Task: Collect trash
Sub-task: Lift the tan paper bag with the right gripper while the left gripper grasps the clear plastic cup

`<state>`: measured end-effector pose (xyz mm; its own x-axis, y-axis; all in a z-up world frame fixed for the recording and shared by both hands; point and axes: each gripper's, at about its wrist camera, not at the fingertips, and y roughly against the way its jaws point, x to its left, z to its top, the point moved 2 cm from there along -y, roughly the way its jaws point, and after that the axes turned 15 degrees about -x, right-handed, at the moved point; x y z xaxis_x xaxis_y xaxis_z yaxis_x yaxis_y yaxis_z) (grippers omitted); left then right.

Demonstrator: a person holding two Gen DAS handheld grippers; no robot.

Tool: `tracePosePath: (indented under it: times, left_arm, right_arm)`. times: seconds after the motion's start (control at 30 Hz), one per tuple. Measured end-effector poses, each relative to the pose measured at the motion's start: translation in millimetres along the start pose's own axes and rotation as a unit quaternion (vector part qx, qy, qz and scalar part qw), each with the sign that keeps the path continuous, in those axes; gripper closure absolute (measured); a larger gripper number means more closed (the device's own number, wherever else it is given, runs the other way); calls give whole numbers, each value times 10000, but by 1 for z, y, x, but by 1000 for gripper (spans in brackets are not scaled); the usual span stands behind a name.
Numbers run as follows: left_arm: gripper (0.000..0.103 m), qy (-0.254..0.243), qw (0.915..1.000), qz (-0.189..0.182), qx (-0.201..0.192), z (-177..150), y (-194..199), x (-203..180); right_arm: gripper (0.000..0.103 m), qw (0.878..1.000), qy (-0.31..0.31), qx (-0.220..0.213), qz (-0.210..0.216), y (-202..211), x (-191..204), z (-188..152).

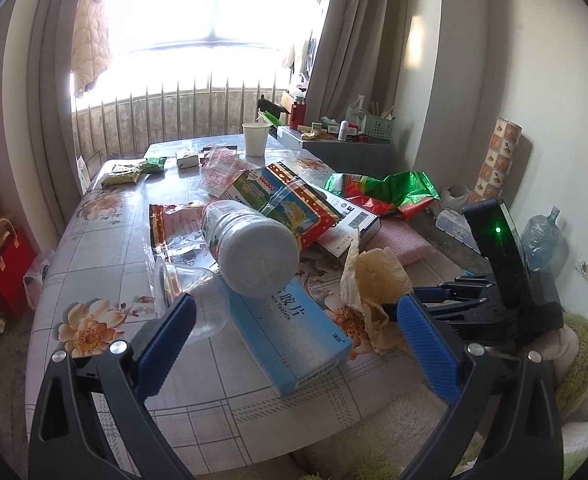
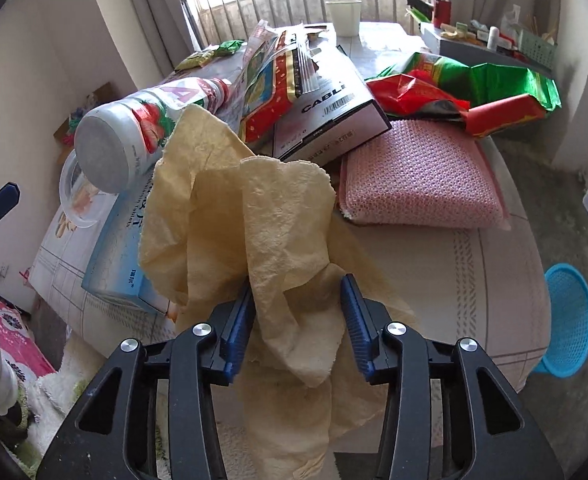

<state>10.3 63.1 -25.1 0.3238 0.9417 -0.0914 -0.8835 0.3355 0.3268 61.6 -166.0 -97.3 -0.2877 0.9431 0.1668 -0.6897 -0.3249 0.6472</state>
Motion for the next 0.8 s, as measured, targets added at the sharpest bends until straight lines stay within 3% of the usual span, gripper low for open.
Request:
tracePosePath:
  times: [0.13,0.27,0.37,0.6,0.8]
  left_arm:
    - [4,45,9999,152,57,-3,1,6]
    - [4,140,9992,372,104,-3,1,17]
    - [4,225,9981,561,131,-4,1,26]
    - [4,351,9952,897,148,0,3,46]
    - [4,515,9931,1047,64,11,5,59]
  right_arm:
    - [48,9992,397,-18,9,-7,9,0]
    - [46,9961,866,-34,-143,-11,20,-3]
    - [48,9965,823,-25,-126,-7,19,-4]
    - [81,9977,556,-22,-382,-4,11,-2]
    - [97,9975,487,4,-508,-4,11,0]
